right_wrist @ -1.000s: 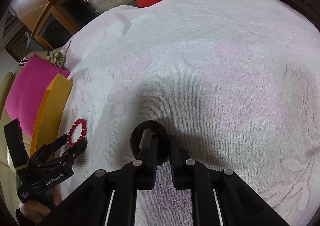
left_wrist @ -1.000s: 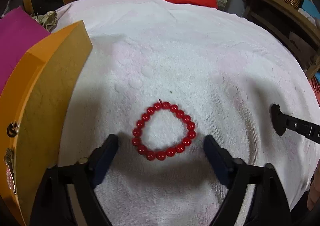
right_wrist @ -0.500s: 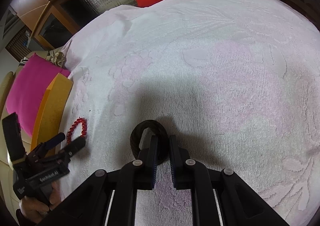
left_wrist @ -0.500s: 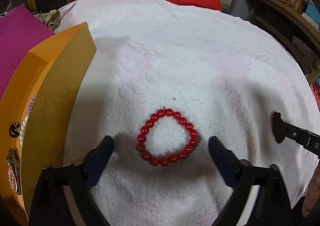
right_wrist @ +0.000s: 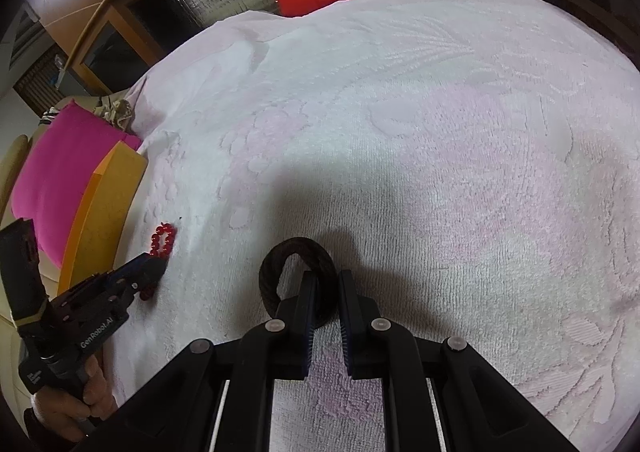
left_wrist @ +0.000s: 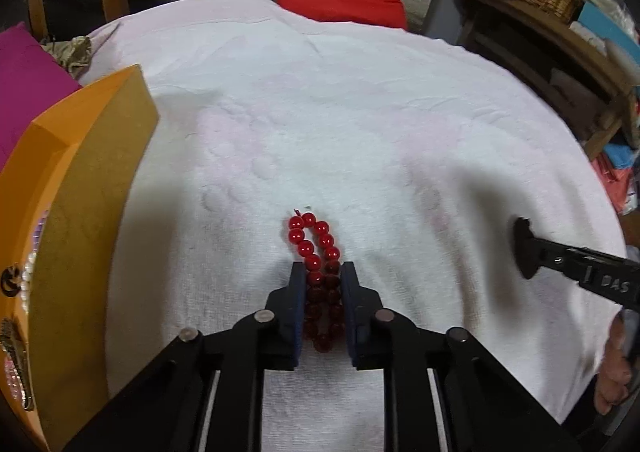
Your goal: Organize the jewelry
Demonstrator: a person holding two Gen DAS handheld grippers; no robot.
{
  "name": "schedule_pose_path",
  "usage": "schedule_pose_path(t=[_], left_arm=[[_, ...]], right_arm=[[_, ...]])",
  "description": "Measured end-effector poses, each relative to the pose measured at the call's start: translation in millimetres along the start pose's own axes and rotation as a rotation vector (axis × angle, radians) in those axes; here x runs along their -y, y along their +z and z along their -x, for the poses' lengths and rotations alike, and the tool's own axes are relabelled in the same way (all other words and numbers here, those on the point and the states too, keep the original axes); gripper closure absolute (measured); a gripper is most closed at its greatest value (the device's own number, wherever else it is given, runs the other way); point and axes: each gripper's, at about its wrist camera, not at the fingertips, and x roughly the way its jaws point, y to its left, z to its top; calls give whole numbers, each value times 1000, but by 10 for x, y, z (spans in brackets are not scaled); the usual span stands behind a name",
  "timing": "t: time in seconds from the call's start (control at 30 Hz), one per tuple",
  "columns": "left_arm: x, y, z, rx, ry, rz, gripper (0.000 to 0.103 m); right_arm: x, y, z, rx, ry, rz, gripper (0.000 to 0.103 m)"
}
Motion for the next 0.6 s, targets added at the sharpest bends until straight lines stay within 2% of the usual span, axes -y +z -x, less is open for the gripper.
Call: schedule_pose_path(t=[0.13,0.33,0.6], left_arm=[[73,-60,44,11,-45,-18,91],[116,-37,-84,-30,-43,-23,90],[140,-28,-138,-15,-58,-2,88]], right_arm=[[-4,-5,1,4,-4,10,89],[8,10,-4,0,-1,6,89],[13,12,-5,1,-1,7,89]])
